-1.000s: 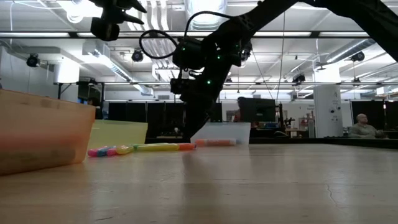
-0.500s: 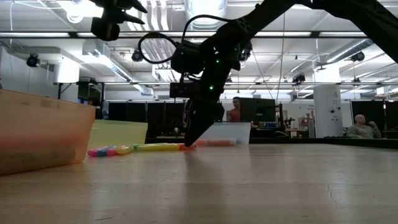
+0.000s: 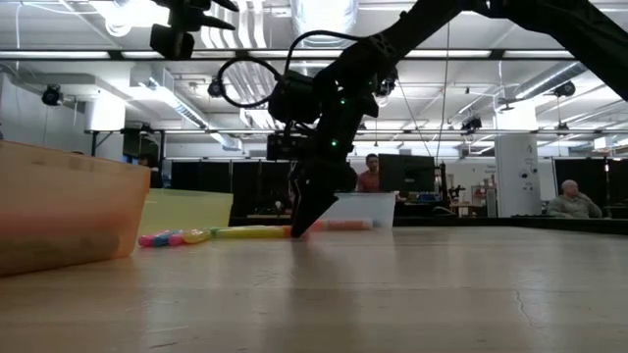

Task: Pick & Place Markers
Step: Put the orange pen into the yellow bin

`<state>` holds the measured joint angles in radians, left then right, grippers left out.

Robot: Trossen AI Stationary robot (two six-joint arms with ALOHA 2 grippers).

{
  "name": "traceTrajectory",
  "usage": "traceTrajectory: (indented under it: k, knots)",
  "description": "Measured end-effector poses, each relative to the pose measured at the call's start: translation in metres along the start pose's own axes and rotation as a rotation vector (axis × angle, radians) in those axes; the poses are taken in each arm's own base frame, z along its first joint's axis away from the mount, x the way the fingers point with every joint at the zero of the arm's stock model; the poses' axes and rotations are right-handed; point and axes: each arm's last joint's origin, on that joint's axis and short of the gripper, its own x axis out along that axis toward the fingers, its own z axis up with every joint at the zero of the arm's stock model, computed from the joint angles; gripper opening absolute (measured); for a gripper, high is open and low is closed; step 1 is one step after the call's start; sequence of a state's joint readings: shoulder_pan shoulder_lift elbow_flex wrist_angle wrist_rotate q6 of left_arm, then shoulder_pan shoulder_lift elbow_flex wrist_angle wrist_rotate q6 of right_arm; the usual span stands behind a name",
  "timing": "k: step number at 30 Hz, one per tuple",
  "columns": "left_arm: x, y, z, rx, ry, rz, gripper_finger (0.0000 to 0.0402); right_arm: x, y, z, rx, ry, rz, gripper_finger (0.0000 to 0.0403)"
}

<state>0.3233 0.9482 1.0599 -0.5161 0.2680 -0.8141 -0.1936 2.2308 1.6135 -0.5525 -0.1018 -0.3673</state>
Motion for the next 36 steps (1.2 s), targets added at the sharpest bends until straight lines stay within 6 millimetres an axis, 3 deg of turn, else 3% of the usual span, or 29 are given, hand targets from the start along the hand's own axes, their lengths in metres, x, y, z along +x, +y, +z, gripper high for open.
traceTrajectory:
  k: [6, 15, 23, 32, 36]
  knots:
    - [-0.001, 0.0, 0.0, -0.022, -0.004, -0.004, 0.01, 0.003, 0.003, 0.0, 0.05, 0.012, 0.005, 0.0127]
    - [0.0, -0.001, 0.0, -0.042, 0.002, -0.011, 0.01, 0.003, 0.004, 0.0, 0.107, 0.015, 0.017, 0.003]
    - [0.0, -0.001, 0.0, -0.041, 0.007, -0.016, 0.01, -0.011, 0.005, 0.002, 0.232, 0.005, 0.009, 0.003]
    - [0.0, -0.002, 0.004, 0.07, -0.045, -0.015, 0.01, -0.082, 0.004, 0.033, 0.341, -0.135, -0.01, 0.003]
    - [-0.003, -0.006, 0.009, 0.19, -0.149, -0.005, 0.01, -0.133, 0.005, 0.051, 0.402, -0.276, -0.019, 0.003]
